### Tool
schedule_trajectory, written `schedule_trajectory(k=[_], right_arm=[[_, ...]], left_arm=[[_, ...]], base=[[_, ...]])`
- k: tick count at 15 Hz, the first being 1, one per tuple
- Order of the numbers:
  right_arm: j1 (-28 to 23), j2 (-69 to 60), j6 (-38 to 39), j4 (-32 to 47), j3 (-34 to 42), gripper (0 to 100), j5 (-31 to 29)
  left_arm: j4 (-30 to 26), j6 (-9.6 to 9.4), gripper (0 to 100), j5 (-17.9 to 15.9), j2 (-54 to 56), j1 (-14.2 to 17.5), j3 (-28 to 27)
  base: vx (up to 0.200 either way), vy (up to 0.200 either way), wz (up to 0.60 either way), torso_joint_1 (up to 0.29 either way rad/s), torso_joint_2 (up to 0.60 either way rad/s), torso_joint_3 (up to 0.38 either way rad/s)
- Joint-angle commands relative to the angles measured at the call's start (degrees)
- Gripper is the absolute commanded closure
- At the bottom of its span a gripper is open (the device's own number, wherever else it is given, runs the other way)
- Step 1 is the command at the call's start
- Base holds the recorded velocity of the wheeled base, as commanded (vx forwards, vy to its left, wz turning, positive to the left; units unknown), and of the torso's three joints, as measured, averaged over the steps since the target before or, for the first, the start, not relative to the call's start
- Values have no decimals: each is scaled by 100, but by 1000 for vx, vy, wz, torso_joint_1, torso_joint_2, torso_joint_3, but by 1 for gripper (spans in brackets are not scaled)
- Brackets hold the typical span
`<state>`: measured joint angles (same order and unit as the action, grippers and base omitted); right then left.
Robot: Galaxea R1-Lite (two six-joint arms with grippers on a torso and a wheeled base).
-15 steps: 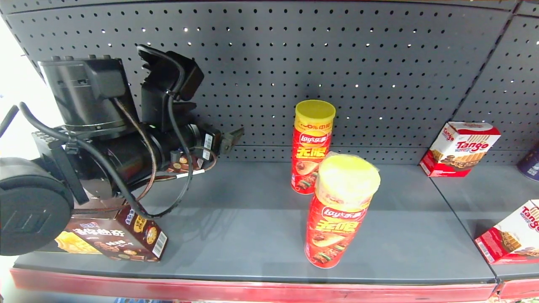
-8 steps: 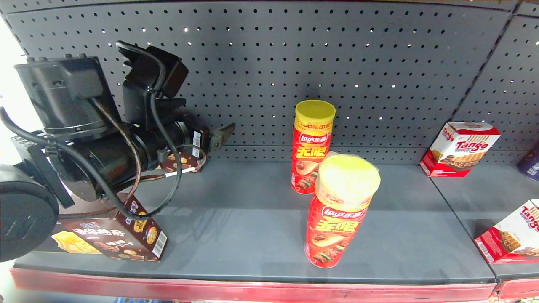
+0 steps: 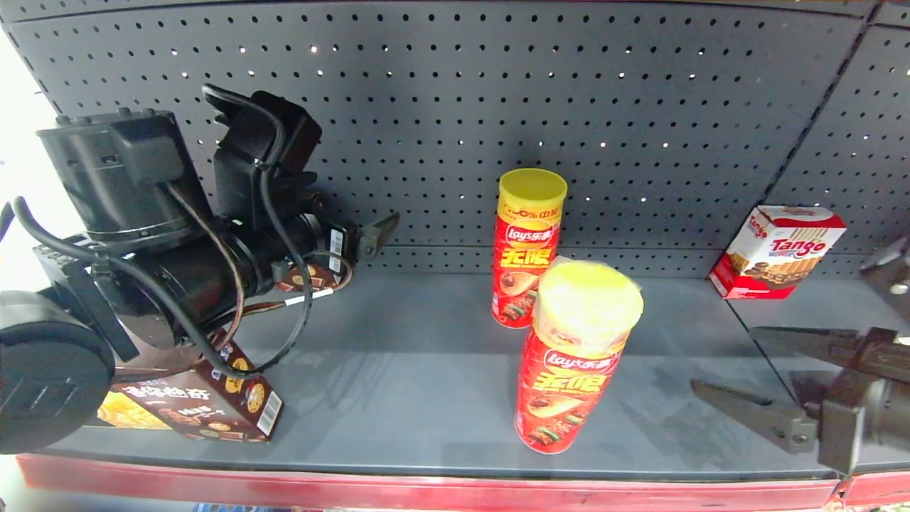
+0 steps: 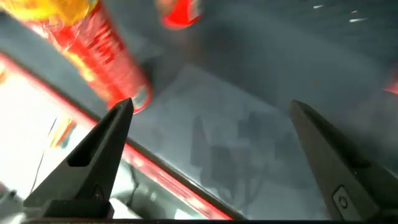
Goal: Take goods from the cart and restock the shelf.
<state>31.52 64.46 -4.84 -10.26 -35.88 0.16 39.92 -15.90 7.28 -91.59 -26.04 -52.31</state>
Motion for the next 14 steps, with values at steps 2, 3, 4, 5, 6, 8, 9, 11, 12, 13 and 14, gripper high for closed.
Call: schedule_trajectory(k=[2, 3, 4, 5, 6, 8, 9, 11, 12, 13, 14], right_arm=[[425, 1139, -26, -63, -367, 0, -33], [425, 1244, -26, -63, -429, 0, -42], [425, 1332, -26, -63, -473, 0, -42], [416, 1393, -26, -63, -473, 0, -51], [416, 1402, -26, -63, -473, 0, -69], [425, 1525, -26, -63, -490, 0, -139], [433, 1569, -26, -63, -526, 0, -139], [460, 1666, -35, -63, -570, 0, -139], [469, 1736, -35, -81, -622, 0, -139], [495, 1815, -35, -107, -657, 0, -139], [530, 1850, -35, -107, -701, 0, -148]], left_arm=[[7, -1, 0, 2, -26, 2, -7], [7, -1, 0, 2, -35, -6, -7], [15, -1, 0, 2, -26, 2, -16], [86, -1, 0, 2, -26, 2, 1], [112, -1, 0, -7, -26, 2, 10], [121, -1, 0, -7, -35, 2, 10], [130, -1, 0, -7, -70, 2, 1], [138, -1, 0, -7, -105, 2, -25], [138, -1, 0, -7, -122, -6, -34], [138, -1, 0, -7, -122, -6, -34], [147, -1, 0, -7, -149, -6, -34]], base=[[0, 0, 0, 0, 0, 0], [0, 0, 0, 0, 0, 0], [0, 0, 0, 0, 0, 0], [0, 0, 0, 0, 0, 0], [0, 0, 0, 0, 0, 0], [0, 0, 0, 0, 0, 0], [0, 0, 0, 0, 0, 0], [0, 0, 0, 0, 0, 0], [0, 0, 0, 0, 0, 0], [0, 0, 0, 0, 0, 0], [0, 0, 0, 0, 0, 0]])
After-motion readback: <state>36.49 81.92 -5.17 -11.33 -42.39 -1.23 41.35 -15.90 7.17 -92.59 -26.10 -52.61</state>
